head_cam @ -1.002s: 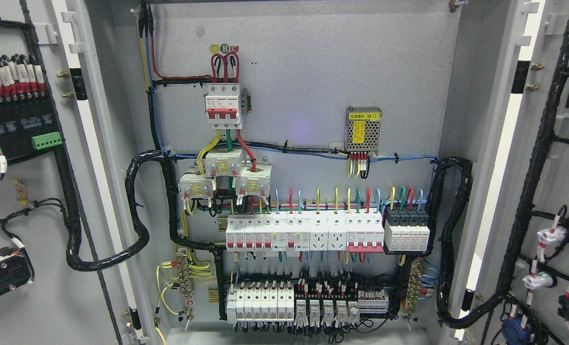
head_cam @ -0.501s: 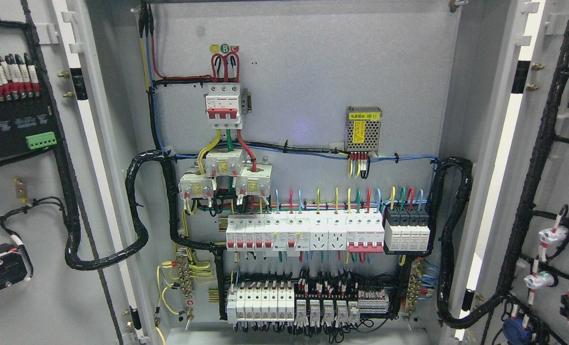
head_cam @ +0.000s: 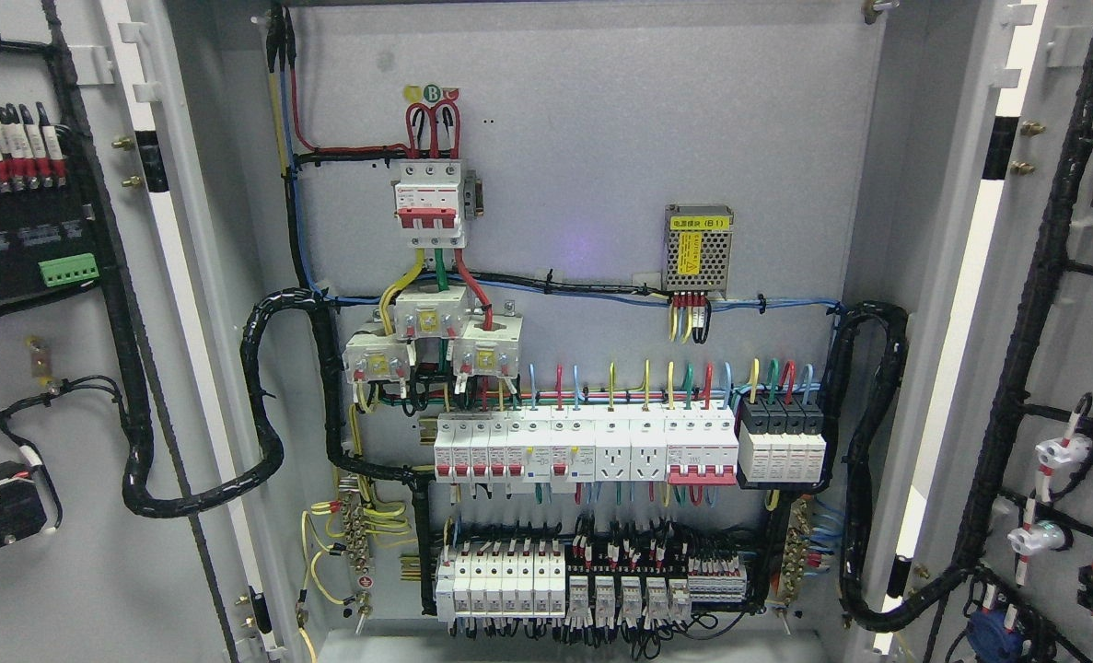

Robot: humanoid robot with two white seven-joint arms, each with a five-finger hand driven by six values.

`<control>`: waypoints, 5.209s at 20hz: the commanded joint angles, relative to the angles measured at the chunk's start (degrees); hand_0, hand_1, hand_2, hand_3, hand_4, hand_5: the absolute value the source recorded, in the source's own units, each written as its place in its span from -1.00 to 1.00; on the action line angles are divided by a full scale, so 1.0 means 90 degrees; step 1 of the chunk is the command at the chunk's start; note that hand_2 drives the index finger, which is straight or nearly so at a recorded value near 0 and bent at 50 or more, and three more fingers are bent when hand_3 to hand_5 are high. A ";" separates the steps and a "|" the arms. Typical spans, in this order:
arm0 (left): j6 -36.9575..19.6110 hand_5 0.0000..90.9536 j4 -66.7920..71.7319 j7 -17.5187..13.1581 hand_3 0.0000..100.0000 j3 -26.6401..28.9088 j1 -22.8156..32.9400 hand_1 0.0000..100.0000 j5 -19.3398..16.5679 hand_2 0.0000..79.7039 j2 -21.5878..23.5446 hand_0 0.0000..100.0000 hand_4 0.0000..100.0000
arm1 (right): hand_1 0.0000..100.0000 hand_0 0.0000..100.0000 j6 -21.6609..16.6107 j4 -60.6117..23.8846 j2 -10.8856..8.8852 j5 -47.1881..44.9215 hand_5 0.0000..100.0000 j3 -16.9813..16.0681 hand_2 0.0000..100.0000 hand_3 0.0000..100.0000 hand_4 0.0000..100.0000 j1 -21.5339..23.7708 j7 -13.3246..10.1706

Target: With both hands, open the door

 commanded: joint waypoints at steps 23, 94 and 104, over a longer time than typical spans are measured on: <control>-0.1154 -1.00 0.0696 -0.0014 -1.00 -0.0229 -0.0271 -1.00 0.0032 -1.00 0.0113 -1.00 -0.94 | -1.00 -0.79 -0.0031 -0.0046 0.0076 -0.0033 -1.00 -0.0002 -1.00 -1.00 -1.00 0.0053 0.0017; 0.1998 -1.00 -0.1572 0.0240 -1.00 -0.2465 0.3313 -1.00 -0.3620 -1.00 -0.2396 -1.00 -0.94 | -1.00 -0.79 -0.0880 0.4337 0.1580 0.0885 -1.00 0.5477 -1.00 -1.00 -1.00 0.0609 0.0076; 0.2899 -1.00 0.1277 0.0026 -1.00 -0.2533 0.2796 -1.00 -0.3913 -1.00 -0.2972 -1.00 -0.94 | -1.00 -0.79 -0.0861 0.6523 0.2419 0.0885 -1.00 0.5623 -1.00 -1.00 -1.00 0.0629 0.0076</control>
